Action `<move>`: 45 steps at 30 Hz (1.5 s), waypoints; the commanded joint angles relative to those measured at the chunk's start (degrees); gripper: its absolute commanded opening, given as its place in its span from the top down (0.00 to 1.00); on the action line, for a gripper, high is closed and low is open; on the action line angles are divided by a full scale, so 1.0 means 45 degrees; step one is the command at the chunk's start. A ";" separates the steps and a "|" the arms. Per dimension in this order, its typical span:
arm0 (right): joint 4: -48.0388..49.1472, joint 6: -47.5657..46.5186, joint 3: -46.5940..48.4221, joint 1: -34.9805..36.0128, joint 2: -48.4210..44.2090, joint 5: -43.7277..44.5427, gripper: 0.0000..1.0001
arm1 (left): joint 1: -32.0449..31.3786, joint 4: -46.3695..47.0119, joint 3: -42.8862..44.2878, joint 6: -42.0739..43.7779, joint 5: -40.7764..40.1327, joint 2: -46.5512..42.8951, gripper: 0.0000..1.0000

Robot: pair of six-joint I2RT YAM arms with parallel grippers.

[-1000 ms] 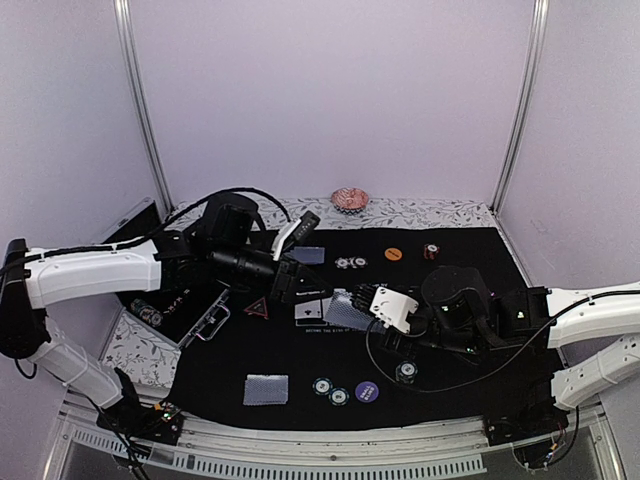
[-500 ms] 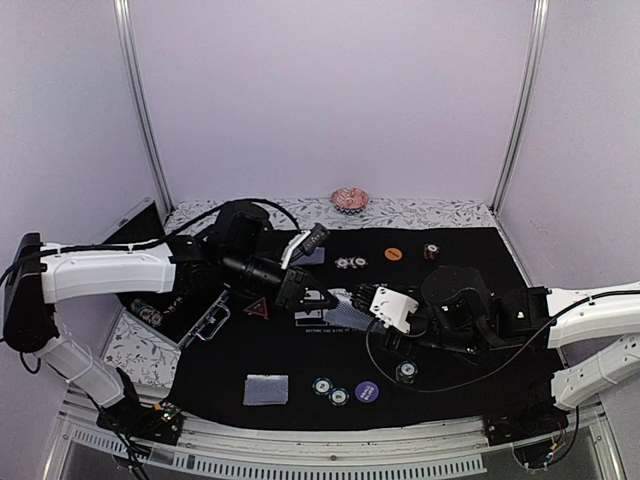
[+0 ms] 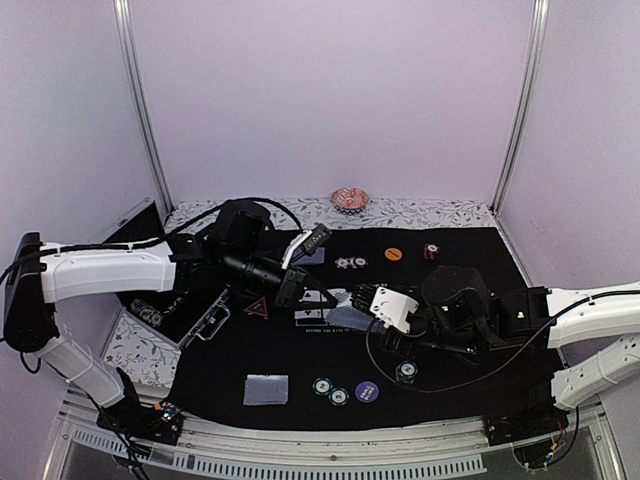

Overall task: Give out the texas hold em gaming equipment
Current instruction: Pick up the poker card from the face-down deck piles, then flop the poker card into the community card area.

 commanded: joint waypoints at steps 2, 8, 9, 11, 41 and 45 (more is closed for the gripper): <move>0.0428 -0.0032 0.0236 -0.0063 -0.0126 0.0221 0.44 | -0.0034 -0.0517 0.0265 0.0356 -0.0001 -0.0342 1.00; 0.0406 0.0007 0.0069 -0.0067 -0.0316 0.0283 0.44 | 0.0274 -0.0845 -0.0105 0.0556 -0.0305 -0.0832 1.00; 0.0391 0.0036 0.0063 -0.0065 -0.0331 0.0284 0.44 | 0.0279 -0.0786 -0.0197 0.0522 -0.0292 -0.0891 1.00; 0.0391 0.0046 0.0039 -0.0071 -0.0309 0.0293 0.44 | 0.0270 -0.0741 -0.0278 0.0456 -0.0208 -0.0939 1.00; 0.0846 0.0046 -0.0657 -0.0588 -0.0871 -0.0093 0.43 | 0.1421 -0.3732 0.1652 0.2399 -0.8012 -0.3906 1.00; 0.0680 0.0000 -0.0415 -0.0590 -0.0961 -0.0377 0.43 | 0.1428 -0.4031 0.2631 0.3696 -0.9958 -0.1946 1.00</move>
